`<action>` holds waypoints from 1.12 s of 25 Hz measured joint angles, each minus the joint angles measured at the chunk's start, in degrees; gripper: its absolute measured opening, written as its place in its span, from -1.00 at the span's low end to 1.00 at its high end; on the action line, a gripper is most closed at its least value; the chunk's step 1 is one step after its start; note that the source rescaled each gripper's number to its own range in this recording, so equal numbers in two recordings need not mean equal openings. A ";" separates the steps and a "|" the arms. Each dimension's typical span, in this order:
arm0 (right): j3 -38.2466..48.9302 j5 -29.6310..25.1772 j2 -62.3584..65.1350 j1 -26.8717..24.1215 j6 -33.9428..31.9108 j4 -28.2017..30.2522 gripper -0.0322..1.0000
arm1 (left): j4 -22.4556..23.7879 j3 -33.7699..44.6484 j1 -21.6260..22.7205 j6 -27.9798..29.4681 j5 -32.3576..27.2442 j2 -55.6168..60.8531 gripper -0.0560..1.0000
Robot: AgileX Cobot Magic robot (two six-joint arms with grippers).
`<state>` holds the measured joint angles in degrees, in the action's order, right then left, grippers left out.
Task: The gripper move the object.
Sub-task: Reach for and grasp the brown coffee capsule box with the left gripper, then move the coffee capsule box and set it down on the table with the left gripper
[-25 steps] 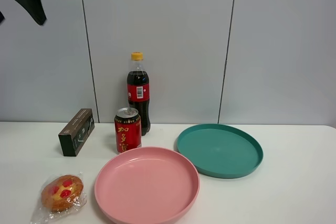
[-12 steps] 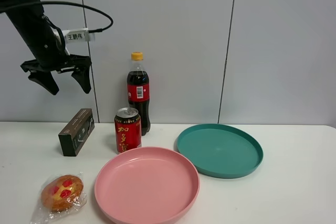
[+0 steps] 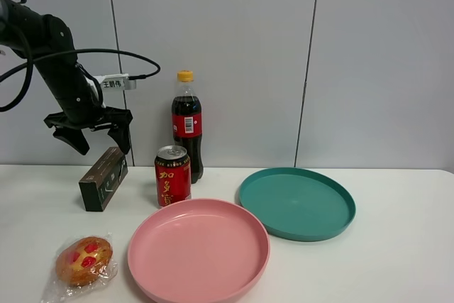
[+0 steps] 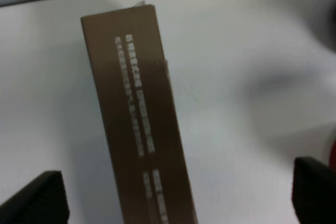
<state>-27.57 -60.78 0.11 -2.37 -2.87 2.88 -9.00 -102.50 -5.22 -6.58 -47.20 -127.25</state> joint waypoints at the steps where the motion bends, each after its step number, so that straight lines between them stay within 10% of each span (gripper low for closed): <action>1: 0.00 0.00 0.00 0.00 0.00 0.00 1.00 | 0.00 0.00 0.00 0.00 0.29 -0.52 1.00; 14: 0.00 0.00 0.00 0.00 0.00 0.00 1.00 | 3.33 -0.06 -1.44 -0.86 2.72 -6.97 0.95; 21: 0.00 0.00 0.00 0.00 0.00 0.00 1.00 | 11.42 -0.28 -2.61 -0.86 2.84 -6.97 -0.88; 28: 0.00 0.00 0.00 0.00 0.00 0.00 1.00 | 19.45 -5.58 -3.34 -0.12 -7.33 -3.67 -0.89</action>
<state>-27.57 -60.78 0.11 -2.37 -2.87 2.88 10.45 -108.08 -8.56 -6.70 -54.53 -130.92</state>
